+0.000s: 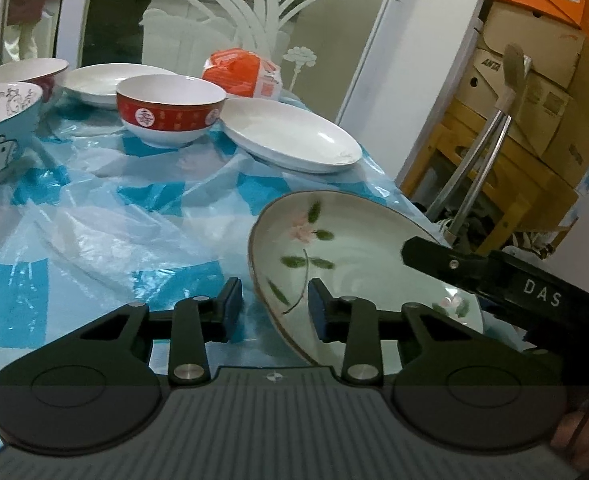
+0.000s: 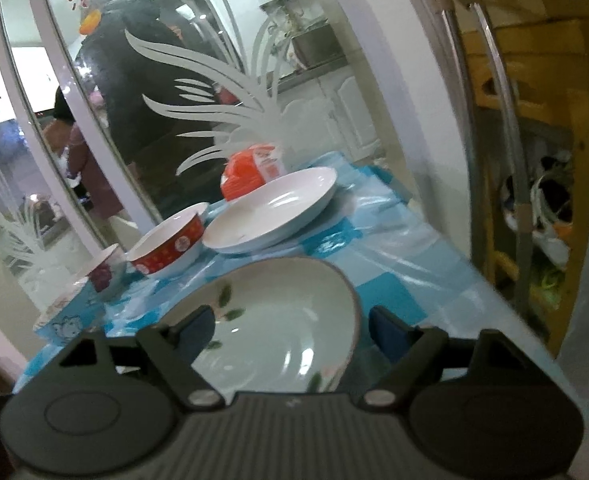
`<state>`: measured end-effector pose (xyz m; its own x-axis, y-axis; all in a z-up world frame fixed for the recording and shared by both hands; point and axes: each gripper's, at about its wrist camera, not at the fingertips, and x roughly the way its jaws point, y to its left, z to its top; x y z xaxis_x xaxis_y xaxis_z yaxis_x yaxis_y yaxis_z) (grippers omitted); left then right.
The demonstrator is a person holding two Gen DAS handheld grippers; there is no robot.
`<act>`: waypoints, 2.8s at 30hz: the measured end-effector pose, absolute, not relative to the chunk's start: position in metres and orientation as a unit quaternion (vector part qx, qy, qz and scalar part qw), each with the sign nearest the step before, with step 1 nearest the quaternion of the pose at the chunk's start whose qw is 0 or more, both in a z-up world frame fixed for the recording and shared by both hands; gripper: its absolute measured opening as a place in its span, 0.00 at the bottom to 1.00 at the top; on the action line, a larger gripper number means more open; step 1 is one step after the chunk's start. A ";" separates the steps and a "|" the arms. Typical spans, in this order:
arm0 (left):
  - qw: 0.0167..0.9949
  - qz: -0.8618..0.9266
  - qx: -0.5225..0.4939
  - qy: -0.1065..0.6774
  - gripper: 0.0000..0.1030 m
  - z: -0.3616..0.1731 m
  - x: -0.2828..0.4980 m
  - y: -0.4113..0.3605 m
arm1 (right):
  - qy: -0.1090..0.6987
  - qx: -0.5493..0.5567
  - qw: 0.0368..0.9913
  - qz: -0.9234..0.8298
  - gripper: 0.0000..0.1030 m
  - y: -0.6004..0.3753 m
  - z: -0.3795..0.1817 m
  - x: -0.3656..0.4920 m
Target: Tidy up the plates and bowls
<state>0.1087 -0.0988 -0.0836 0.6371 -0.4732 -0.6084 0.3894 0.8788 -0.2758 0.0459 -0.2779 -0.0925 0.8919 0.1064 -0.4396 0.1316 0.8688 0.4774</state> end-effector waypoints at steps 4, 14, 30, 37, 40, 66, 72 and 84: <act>0.901 -0.249 -0.056 0.350 0.37 -0.085 0.109 -0.102 | 0.239 0.262 0.935 0.006 0.77 -0.277 -0.094 0.048; 0.903 -0.247 -0.052 0.347 0.33 -0.085 0.108 -0.099 | 0.250 0.232 0.940 -0.013 0.77 -0.266 -0.088 0.047; 0.919 -0.198 -0.075 0.332 0.32 -0.073 0.105 -0.064 | 0.242 0.182 0.953 0.007 0.77 -0.232 -0.074 0.053; 0.931 -0.160 -0.092 0.316 0.32 -0.061 0.101 -0.031 | 0.231 0.155 0.960 0.044 0.77 -0.203 -0.064 0.062; 0.936 -0.139 -0.099 0.308 0.32 -0.056 0.099 -0.015 | 0.230 0.143 0.961 0.064 0.77 -0.187 -0.061 0.068; 0.939 0.027 -0.160 0.303 0.32 -0.073 0.104 0.117 | 0.258 0.066 0.938 0.222 0.77 -0.045 -0.076 0.107; 0.935 0.030 -0.164 0.313 0.32 -0.081 0.107 0.122 | 0.268 0.056 0.935 0.224 0.77 -0.038 -0.082 0.109; 0.939 0.035 -0.165 0.299 0.50 -0.081 0.103 0.122 | 0.250 0.060 0.942 0.216 0.94 -0.052 -0.075 0.099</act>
<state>0.1031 0.1225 -0.0808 0.8185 -0.0329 -0.5736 -0.1643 0.9432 -0.2886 0.0991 -0.0518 -0.0751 0.7823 0.4360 -0.4449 -0.3765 0.9000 0.2198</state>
